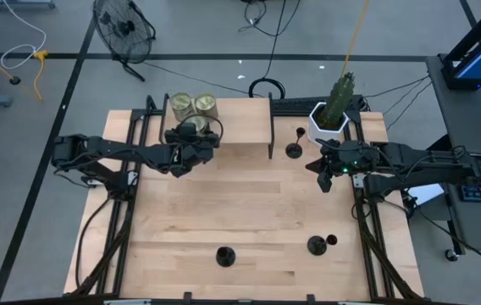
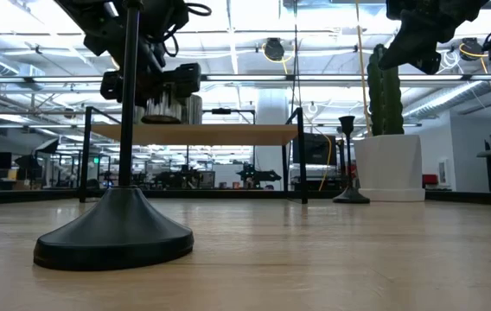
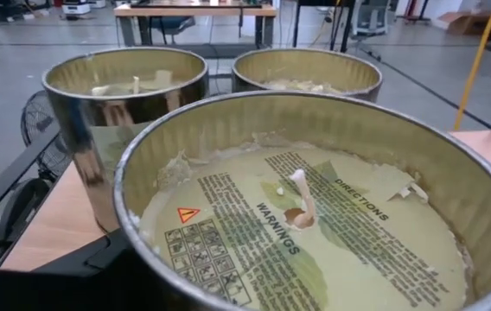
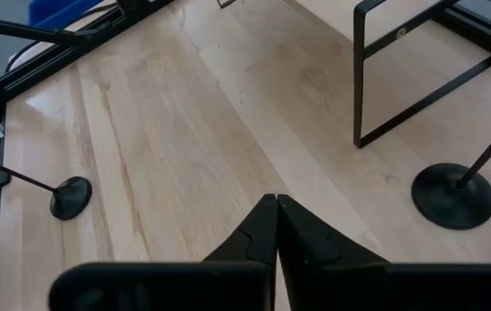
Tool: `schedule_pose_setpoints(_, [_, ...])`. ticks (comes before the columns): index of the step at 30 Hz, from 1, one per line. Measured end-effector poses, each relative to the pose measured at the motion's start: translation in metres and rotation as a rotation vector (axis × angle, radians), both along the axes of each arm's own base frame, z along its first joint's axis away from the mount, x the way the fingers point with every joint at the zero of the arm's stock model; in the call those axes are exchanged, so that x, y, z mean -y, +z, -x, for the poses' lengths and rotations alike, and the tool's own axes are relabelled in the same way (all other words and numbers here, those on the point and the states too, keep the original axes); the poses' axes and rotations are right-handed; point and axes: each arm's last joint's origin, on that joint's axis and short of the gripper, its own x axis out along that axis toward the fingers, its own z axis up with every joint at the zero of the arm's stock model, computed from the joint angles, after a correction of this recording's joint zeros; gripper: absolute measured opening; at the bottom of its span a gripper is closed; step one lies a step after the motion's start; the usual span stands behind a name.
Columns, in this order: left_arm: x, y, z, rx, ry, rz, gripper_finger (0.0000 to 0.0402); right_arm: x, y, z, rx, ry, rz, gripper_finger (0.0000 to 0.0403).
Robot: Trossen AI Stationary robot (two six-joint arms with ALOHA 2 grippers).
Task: Pick & Place candle stick holders
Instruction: Put the silver scented candle on the shelf
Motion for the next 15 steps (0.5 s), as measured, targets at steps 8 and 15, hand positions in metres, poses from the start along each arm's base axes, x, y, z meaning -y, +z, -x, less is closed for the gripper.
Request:
schedule_pose_setpoints(8, [-0.0034,-0.0011,-0.0002,-0.018,-0.035,0.032,0.0372,0.0,0.0,0.0,0.0,0.0,-0.001,0.0])
schedule_pose_setpoints(15, [-0.0057,-0.0019,0.0019,-0.043,-0.022,0.033,0.0388,0.0,0.0,0.0,0.0,0.001,0.0,0.0])
